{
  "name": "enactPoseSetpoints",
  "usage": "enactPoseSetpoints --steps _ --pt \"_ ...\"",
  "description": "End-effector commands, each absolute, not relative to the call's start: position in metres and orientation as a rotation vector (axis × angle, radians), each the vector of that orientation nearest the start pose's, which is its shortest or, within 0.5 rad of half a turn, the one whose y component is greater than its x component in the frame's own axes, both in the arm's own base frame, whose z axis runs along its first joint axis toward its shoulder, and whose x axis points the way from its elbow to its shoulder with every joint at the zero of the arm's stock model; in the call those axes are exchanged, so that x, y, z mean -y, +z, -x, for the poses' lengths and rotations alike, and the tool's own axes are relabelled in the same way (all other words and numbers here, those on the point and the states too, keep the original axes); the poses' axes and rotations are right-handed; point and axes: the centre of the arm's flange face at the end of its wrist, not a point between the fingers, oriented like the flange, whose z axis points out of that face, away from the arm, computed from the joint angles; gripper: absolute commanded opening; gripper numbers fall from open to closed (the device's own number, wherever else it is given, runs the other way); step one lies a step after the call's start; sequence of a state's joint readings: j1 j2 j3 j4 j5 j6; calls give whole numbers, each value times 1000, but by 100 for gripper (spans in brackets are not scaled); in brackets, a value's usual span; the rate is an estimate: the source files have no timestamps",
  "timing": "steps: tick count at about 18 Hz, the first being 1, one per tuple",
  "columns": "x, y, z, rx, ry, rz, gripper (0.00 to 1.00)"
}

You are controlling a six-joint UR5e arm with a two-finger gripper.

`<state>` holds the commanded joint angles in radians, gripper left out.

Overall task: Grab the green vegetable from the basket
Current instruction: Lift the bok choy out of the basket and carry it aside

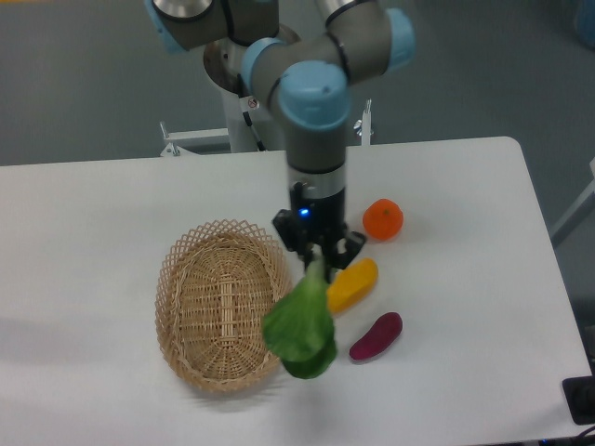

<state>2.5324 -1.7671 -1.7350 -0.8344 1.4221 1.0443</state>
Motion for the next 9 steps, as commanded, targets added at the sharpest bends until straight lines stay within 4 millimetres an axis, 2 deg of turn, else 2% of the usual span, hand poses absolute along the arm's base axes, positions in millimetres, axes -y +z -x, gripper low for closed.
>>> enactPoseSetpoints --steps 2,7,9 --pt "-441 391 408 -183 356 2794 33" --pt "-388 389 458 -255 401 2829 32" --pt "-366 381 479 -301 411 2845 32"
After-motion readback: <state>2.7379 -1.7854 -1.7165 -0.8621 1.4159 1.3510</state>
